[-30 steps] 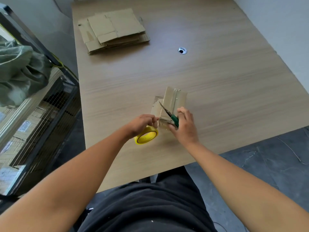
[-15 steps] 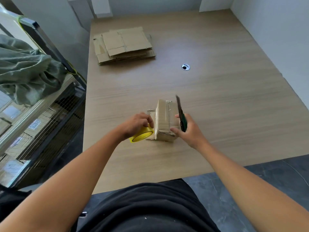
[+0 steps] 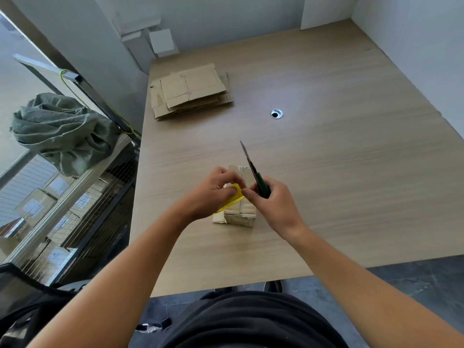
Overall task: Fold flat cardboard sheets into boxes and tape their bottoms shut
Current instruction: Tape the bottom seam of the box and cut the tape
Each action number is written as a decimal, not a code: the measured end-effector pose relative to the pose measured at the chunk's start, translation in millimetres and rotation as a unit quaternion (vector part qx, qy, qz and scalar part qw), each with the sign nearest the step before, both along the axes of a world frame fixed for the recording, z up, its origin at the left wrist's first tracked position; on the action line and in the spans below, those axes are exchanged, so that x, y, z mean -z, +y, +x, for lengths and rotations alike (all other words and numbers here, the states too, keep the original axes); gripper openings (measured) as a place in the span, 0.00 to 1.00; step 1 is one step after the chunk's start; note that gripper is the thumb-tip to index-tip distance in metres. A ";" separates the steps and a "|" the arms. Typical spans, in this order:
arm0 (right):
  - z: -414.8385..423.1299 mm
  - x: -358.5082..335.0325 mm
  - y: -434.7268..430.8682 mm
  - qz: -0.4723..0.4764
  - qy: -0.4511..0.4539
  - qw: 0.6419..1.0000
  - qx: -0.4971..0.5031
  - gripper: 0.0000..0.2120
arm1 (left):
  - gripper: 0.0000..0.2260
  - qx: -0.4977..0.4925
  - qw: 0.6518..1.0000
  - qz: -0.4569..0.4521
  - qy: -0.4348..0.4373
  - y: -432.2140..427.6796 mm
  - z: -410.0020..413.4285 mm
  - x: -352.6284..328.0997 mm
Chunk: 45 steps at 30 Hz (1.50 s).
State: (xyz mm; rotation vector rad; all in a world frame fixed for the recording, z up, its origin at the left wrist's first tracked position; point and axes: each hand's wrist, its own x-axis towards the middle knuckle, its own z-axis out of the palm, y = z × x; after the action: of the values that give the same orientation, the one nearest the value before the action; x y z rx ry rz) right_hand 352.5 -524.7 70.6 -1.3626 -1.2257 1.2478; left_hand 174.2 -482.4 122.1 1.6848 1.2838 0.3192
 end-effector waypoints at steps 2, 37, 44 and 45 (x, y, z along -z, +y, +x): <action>5.2 -0.3 -0.8 0.005 -0.044 0.999 0.001 0.11 | 0.12 -0.007 1.000 0.013 0.010 -4.7 9.4 1.6; 2.6 77.5 94.8 -0.217 0.027 0.947 0.234 0.07 | 0.18 0.230 0.925 0.061 0.295 173.6 -47.1 82.1; -8.2 112.8 110.1 -0.283 0.064 0.926 0.240 0.07 | 0.18 0.185 0.947 0.046 0.260 182.8 -54.0 118.2; -9.1 116.1 111.7 -0.301 0.081 0.923 0.227 0.08 | 0.19 0.186 0.947 0.043 0.258 184.2 -55.7 119.6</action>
State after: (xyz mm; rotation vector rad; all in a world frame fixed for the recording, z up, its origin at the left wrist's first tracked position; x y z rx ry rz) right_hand 343.4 -412.9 -45.4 -1.8035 -0.3635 1.4097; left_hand 118.6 -298.2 2.5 2.1260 1.2866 -0.3183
